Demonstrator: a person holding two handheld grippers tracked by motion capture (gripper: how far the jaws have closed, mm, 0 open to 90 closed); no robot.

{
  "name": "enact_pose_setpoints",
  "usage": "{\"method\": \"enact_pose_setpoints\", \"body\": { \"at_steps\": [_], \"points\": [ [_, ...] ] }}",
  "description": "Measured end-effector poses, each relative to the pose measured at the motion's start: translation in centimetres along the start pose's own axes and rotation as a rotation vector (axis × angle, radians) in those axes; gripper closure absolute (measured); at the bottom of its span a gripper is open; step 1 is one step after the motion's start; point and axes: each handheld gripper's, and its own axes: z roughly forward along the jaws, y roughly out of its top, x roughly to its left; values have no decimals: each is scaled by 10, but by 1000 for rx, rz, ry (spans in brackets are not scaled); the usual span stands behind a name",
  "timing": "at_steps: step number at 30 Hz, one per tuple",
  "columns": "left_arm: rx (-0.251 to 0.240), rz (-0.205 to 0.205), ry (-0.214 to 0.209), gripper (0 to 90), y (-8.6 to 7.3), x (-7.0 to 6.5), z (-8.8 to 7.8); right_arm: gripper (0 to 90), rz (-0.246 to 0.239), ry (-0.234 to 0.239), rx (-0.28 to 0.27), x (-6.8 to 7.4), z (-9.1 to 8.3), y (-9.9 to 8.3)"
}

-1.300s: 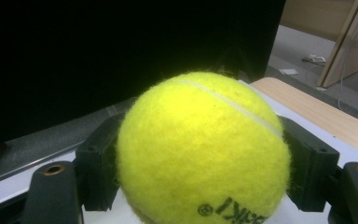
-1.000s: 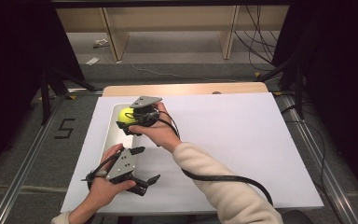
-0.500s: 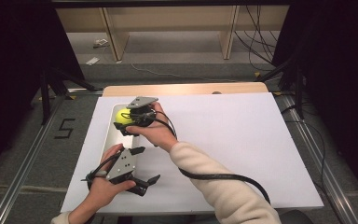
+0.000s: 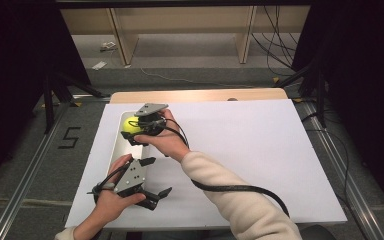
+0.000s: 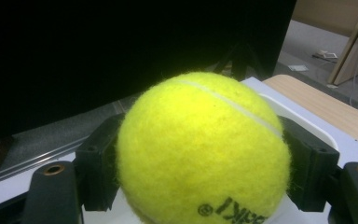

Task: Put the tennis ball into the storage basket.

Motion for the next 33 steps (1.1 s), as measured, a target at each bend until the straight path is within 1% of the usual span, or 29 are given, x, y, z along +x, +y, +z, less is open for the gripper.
{"method": "enact_pose_setpoints", "body": {
  "at_steps": [5,17,33],
  "points": [
    [-1,-2,-2,1,0,0,0,265,6,2,6,0,1,-2],
    [-1,-2,-2,1,0,0,0,265,-1,15,20,2,6,-3],
    [0,-2,-6,2,0,-1,0,265,-28,41,39,7,15,-6]
  ]
}}
